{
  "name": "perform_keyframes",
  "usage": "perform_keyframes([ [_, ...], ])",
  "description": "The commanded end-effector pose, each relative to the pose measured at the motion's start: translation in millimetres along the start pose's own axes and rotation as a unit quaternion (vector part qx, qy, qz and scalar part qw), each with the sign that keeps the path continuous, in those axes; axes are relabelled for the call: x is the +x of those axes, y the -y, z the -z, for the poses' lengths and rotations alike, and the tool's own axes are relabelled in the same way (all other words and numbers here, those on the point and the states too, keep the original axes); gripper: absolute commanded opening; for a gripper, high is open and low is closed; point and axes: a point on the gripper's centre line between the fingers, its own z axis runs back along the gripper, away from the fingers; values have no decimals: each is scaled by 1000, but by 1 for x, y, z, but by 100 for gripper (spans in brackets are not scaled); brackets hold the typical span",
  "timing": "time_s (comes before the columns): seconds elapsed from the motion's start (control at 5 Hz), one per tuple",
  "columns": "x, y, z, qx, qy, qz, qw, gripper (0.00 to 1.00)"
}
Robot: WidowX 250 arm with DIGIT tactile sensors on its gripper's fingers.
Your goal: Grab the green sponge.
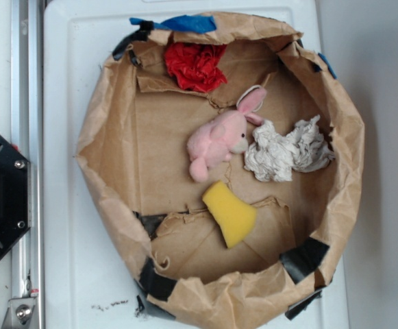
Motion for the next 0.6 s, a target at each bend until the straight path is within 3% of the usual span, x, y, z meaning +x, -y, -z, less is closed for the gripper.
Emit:
perform_keyframes([
  [0.0,0,0,0,0,0,0,1000,100],
  [0.2,25,15,1,0,22,26,999,100],
  [0.4,42,21,5,-11,16,80,997,100],
])
